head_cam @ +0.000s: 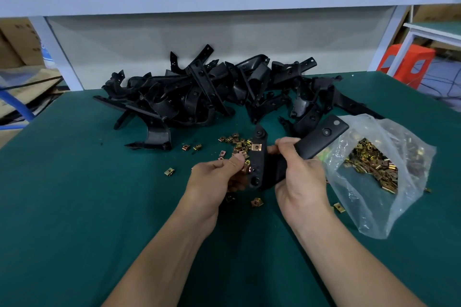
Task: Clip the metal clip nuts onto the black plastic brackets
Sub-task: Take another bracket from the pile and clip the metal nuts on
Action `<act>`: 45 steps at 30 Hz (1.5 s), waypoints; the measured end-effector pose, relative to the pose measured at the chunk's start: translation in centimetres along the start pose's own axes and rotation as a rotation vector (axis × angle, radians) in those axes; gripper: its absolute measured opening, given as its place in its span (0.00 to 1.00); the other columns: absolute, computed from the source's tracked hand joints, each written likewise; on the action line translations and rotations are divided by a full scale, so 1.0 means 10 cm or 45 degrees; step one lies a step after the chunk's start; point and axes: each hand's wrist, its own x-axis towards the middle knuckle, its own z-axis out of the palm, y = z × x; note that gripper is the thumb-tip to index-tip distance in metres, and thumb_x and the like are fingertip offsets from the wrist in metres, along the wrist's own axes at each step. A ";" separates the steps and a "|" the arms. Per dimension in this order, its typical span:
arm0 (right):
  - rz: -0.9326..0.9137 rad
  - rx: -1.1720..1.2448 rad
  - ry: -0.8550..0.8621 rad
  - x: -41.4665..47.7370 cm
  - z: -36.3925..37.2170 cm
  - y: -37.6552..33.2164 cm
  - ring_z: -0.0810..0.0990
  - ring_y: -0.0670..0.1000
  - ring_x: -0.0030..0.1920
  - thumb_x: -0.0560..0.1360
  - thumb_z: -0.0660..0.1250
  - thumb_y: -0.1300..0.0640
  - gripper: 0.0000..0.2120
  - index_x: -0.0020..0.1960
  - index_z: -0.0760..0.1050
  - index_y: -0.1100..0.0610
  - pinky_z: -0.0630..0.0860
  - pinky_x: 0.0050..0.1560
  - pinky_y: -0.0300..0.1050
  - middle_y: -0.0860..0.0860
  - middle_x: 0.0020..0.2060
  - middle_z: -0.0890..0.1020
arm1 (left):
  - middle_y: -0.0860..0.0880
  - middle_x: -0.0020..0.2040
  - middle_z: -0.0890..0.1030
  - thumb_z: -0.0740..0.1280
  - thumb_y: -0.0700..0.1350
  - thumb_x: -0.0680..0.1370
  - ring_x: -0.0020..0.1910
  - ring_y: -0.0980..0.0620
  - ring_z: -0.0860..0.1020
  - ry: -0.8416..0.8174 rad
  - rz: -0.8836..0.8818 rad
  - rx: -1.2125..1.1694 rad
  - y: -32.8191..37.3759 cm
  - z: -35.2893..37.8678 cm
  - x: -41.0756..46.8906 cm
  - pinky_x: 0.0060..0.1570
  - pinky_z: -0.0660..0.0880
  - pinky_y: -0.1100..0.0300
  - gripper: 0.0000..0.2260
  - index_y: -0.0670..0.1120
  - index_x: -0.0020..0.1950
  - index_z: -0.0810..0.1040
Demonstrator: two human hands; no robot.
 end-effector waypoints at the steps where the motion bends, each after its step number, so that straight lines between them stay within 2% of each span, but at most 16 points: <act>1: -0.008 -0.003 -0.002 -0.01 0.00 0.00 0.82 0.51 0.36 0.80 0.69 0.61 0.07 0.44 0.80 0.54 0.80 0.38 0.48 0.54 0.36 0.82 | 0.44 0.38 0.84 0.71 0.49 0.80 0.36 0.51 0.81 -0.021 -0.002 0.006 -0.01 0.00 -0.01 0.39 0.79 0.63 0.16 0.35 0.46 0.85; 4: -0.020 -0.012 -0.012 -0.02 0.00 -0.01 0.82 0.53 0.36 0.80 0.69 0.60 0.05 0.46 0.79 0.56 0.80 0.39 0.50 0.54 0.35 0.82 | 0.43 0.38 0.85 0.71 0.52 0.78 0.36 0.51 0.81 -0.091 0.010 0.008 -0.03 0.00 -0.02 0.41 0.79 0.61 0.18 0.36 0.46 0.85; 8: 0.005 0.002 -0.017 -0.02 0.00 -0.03 0.82 0.54 0.35 0.81 0.69 0.59 0.06 0.45 0.79 0.56 0.80 0.39 0.53 0.52 0.34 0.82 | 0.41 0.38 0.84 0.73 0.58 0.70 0.37 0.49 0.80 -0.185 0.064 0.032 -0.02 -0.04 -0.01 0.43 0.79 0.58 0.26 0.32 0.46 0.84; 12: 0.093 0.047 -0.104 -0.03 -0.02 -0.04 0.81 0.56 0.33 0.80 0.69 0.60 0.10 0.40 0.78 0.54 0.79 0.35 0.55 0.53 0.34 0.79 | 0.41 0.38 0.85 0.74 0.57 0.70 0.37 0.49 0.81 -0.357 0.136 0.120 0.01 -0.11 -0.03 0.41 0.79 0.59 0.18 0.41 0.41 0.88; 17: 0.205 0.090 -0.174 -0.03 -0.01 -0.02 0.81 0.54 0.33 0.79 0.71 0.58 0.10 0.39 0.79 0.53 0.79 0.34 0.51 0.52 0.34 0.80 | 0.39 0.40 0.86 0.74 0.57 0.70 0.38 0.48 0.82 -0.452 0.138 0.129 0.06 -0.18 -0.02 0.43 0.79 0.58 0.17 0.43 0.41 0.88; 19: 0.242 0.096 -0.191 -0.04 0.00 -0.02 0.81 0.54 0.33 0.80 0.71 0.57 0.08 0.42 0.78 0.53 0.79 0.33 0.53 0.52 0.34 0.80 | 0.40 0.42 0.86 0.76 0.55 0.71 0.41 0.48 0.82 -0.450 0.133 0.124 0.06 -0.19 -0.03 0.48 0.79 0.57 0.16 0.42 0.42 0.88; 21: 0.254 0.097 -0.191 -0.04 0.00 -0.01 0.81 0.54 0.34 0.80 0.71 0.57 0.07 0.42 0.78 0.52 0.79 0.38 0.57 0.51 0.34 0.79 | 0.38 0.45 0.86 0.78 0.55 0.70 0.46 0.47 0.83 -0.423 0.132 0.105 0.05 -0.20 -0.03 0.55 0.79 0.56 0.20 0.37 0.44 0.88; 24: 0.246 0.126 -0.195 -0.03 0.01 -0.02 0.82 0.53 0.35 0.80 0.70 0.58 0.09 0.41 0.78 0.52 0.77 0.47 0.62 0.51 0.34 0.79 | 0.30 0.50 0.84 0.78 0.57 0.68 0.50 0.42 0.82 -0.401 0.127 0.077 0.07 -0.20 -0.03 0.64 0.77 0.47 0.27 0.32 0.48 0.85; 28: 0.234 0.120 -0.190 -0.02 0.01 -0.01 0.81 0.55 0.37 0.81 0.69 0.57 0.08 0.43 0.78 0.53 0.75 0.50 0.66 0.52 0.34 0.79 | 0.25 0.53 0.80 0.79 0.55 0.68 0.50 0.41 0.81 -0.392 0.121 0.044 0.08 -0.20 -0.06 0.67 0.75 0.44 0.29 0.28 0.49 0.83; 31: 0.219 0.115 -0.190 -0.01 0.00 -0.01 0.82 0.56 0.38 0.81 0.69 0.57 0.10 0.40 0.79 0.51 0.76 0.50 0.67 0.51 0.34 0.79 | 0.26 0.52 0.81 0.80 0.53 0.69 0.50 0.42 0.81 -0.389 0.137 0.063 0.07 -0.18 -0.06 0.67 0.76 0.44 0.26 0.30 0.49 0.84; 36: 0.188 0.106 -0.173 -0.01 0.00 -0.02 0.82 0.54 0.35 0.80 0.69 0.57 0.12 0.38 0.80 0.50 0.78 0.45 0.63 0.51 0.34 0.80 | 0.29 0.48 0.83 0.79 0.55 0.65 0.46 0.45 0.82 -0.346 0.165 0.039 0.04 -0.16 -0.04 0.62 0.78 0.50 0.25 0.33 0.45 0.86; 40: 0.148 0.098 -0.128 -0.01 0.00 -0.05 0.81 0.52 0.33 0.80 0.69 0.60 0.15 0.35 0.80 0.50 0.80 0.40 0.52 0.50 0.33 0.80 | 0.40 0.41 0.86 0.83 0.55 0.63 0.46 0.49 0.84 -0.340 0.191 0.120 0.03 -0.14 -0.04 0.55 0.78 0.61 0.16 0.43 0.38 0.88; 42: 0.113 0.089 -0.113 0.00 0.00 -0.07 0.81 0.50 0.32 0.80 0.68 0.61 0.14 0.37 0.79 0.52 0.80 0.37 0.48 0.50 0.32 0.80 | 0.42 0.42 0.87 0.81 0.56 0.63 0.47 0.51 0.85 -0.299 0.221 0.132 0.03 -0.11 -0.05 0.52 0.77 0.66 0.15 0.45 0.38 0.88; 45: 0.092 0.034 -0.114 0.00 -0.01 -0.09 0.82 0.51 0.33 0.81 0.68 0.60 0.10 0.41 0.79 0.54 0.80 0.39 0.48 0.51 0.33 0.80 | 0.42 0.43 0.88 0.79 0.55 0.65 0.46 0.52 0.85 -0.266 0.248 0.078 0.01 -0.08 -0.06 0.49 0.77 0.70 0.15 0.43 0.39 0.88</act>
